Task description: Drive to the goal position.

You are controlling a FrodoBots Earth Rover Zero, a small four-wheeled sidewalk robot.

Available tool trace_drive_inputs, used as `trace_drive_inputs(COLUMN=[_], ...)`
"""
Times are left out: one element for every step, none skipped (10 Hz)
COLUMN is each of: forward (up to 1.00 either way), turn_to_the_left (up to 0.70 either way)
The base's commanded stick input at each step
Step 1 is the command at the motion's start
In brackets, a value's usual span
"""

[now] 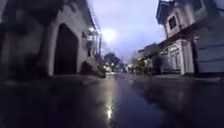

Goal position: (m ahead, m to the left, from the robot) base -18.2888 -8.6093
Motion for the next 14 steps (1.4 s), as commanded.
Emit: trace_drive_inputs(forward=[0.7,0.7,0.7,0.7,0.7,0.7,0.7,0.7,0.7,0.7,0.7,0.7,0.7,0.7], turn_to_the_left=[0.0,0.0,-0.18,-0.34,-0.35,-0.35,-0.35,-0.35,-0.08,0.0,0.0,0.0,0.0,0.0])
